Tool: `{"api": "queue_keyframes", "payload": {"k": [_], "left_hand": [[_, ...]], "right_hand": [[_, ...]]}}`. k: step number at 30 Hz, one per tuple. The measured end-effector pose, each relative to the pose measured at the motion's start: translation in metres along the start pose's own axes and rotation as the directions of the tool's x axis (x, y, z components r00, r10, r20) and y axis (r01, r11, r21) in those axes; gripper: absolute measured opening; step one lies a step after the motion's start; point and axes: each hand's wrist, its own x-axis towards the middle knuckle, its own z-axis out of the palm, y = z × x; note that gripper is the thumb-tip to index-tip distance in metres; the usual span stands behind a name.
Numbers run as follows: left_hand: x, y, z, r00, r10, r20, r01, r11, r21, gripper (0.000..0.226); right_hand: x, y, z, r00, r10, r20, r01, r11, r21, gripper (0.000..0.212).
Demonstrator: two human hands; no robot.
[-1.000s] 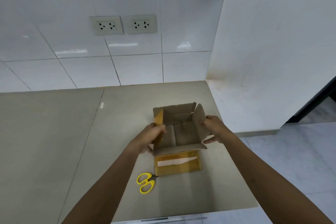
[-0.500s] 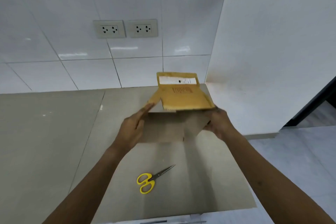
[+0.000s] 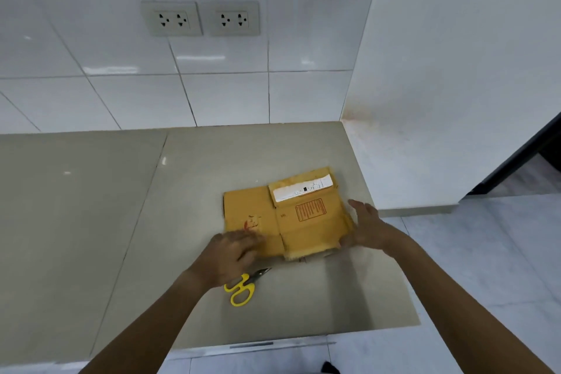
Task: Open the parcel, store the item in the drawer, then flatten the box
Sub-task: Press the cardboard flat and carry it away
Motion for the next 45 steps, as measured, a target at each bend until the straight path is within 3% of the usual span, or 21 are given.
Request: {"api": "queue_keyframes", "payload": {"k": [2,3,5,7,10,13,17,24,26,28,30,31,32,33,34,35,37,42,45], "left_hand": [[0.005,0.003,-0.003,0.995,-0.091,-0.046,0.092,0.995,0.030,0.056],[0.009,0.003,-0.003,0.991,-0.120,-0.065,0.123,0.992,0.035,0.067],[0.020,0.002,0.000,0.985,-0.166,-0.040,0.169,0.982,0.090,0.082],[0.033,0.004,0.005,0.967,-0.240,0.088,0.228,0.965,0.131,0.096],[0.048,0.007,0.017,0.919,-0.315,0.238,0.290,0.947,0.137,0.112],[0.054,0.005,0.025,0.905,-0.344,0.248,0.319,0.938,0.139,0.113],[0.057,0.006,0.025,0.879,-0.374,0.297,0.335,0.926,0.174,0.113],[0.076,0.011,0.013,0.771,-0.471,0.429,0.412,0.882,0.228,0.123],[0.080,0.014,0.012,0.747,-0.489,0.450,0.428,0.872,0.237,0.126],[0.081,0.016,0.009,0.762,-0.478,0.436,0.436,0.878,0.200,0.122],[0.077,0.016,0.003,0.826,-0.451,0.339,0.471,0.882,0.025,0.098],[0.075,0.014,-0.001,0.855,-0.470,0.222,0.504,0.853,-0.136,0.078],[0.073,0.012,-0.005,0.836,-0.542,0.084,0.540,0.784,-0.306,0.062],[0.071,0.009,-0.008,0.751,-0.659,-0.032,0.583,0.685,-0.437,0.055],[0.069,0.006,-0.010,0.621,-0.779,-0.090,0.645,0.572,-0.506,0.056],[0.065,0.005,-0.011,0.499,-0.863,-0.075,0.724,0.463,-0.511,0.062],[0.059,0.008,-0.009,0.386,-0.922,0.038,0.835,0.332,-0.439,0.077],[0.064,0.013,-0.004,0.351,-0.923,0.156,0.792,0.204,-0.576,0.100],[0.060,0.014,-0.006,0.418,-0.893,0.165,0.744,0.232,-0.627,0.094]], "right_hand": [[0.003,-0.008,-0.006,0.991,-0.041,0.127,0.047,0.998,-0.045,0.113],[0.005,-0.014,-0.004,0.986,-0.078,0.144,0.087,0.995,-0.059,0.099],[0.013,-0.027,0.012,0.978,-0.191,0.087,0.198,0.977,-0.080,0.062],[0.023,-0.040,0.033,0.949,-0.315,0.025,0.312,0.925,-0.217,0.044],[0.037,-0.048,0.061,0.921,-0.390,0.009,0.331,0.769,-0.548,0.056],[0.047,-0.048,0.078,0.940,-0.341,-0.012,0.231,0.660,-0.715,0.081],[0.056,-0.051,0.083,0.947,-0.320,0.004,0.195,0.567,-0.800,0.090],[0.066,-0.063,0.073,0.964,-0.263,0.035,0.177,0.543,-0.821,0.100],[0.069,-0.067,0.072,0.971,-0.233,0.048,0.175,0.562,-0.809,0.101],[0.072,-0.067,0.069,0.966,-0.256,0.041,0.206,0.660,-0.722,0.094],[0.076,-0.061,0.060,0.949,-0.305,-0.082,0.231,0.846,-0.480,0.070],[0.081,-0.058,0.053,0.939,-0.286,-0.193,0.220,0.927,-0.305,0.058],[0.085,-0.055,0.046,0.928,-0.221,-0.301,0.182,0.971,-0.154,0.052],[0.089,-0.050,0.041,0.914,-0.142,-0.380,0.118,0.989,-0.087,0.051],[0.091,-0.044,0.036,0.907,-0.082,-0.414,0.042,0.994,-0.104,0.053],[0.092,-0.038,0.034,0.911,-0.046,-0.411,-0.019,0.988,-0.151,0.057],[0.091,-0.028,0.032,0.927,-0.044,-0.373,-0.052,0.969,-0.242,0.061],[0.090,-0.025,0.029,0.922,-0.094,-0.375,0.025,0.982,-0.185,0.065],[0.085,-0.021,0.018,0.934,-0.139,-0.328,0.132,0.990,-0.043,0.064]]}}
